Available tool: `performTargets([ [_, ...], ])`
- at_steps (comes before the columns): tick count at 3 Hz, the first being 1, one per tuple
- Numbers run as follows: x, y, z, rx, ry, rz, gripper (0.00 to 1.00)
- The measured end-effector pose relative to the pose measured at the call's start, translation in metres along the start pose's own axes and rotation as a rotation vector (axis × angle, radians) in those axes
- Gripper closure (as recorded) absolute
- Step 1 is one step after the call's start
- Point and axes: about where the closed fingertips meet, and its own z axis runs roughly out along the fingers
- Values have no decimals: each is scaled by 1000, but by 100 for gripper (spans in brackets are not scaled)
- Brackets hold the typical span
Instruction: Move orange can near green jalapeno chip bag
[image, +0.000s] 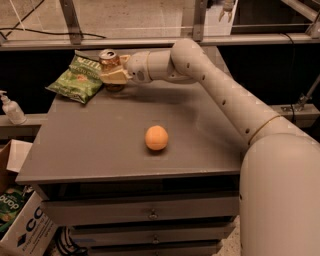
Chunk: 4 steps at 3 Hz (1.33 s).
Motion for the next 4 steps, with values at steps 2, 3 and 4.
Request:
performTargets([
  [2, -3, 0, -1, 0, 0, 0, 61],
  [3, -3, 0, -1, 0, 0, 1, 38],
  [4, -3, 0, -1, 0, 0, 1, 5],
])
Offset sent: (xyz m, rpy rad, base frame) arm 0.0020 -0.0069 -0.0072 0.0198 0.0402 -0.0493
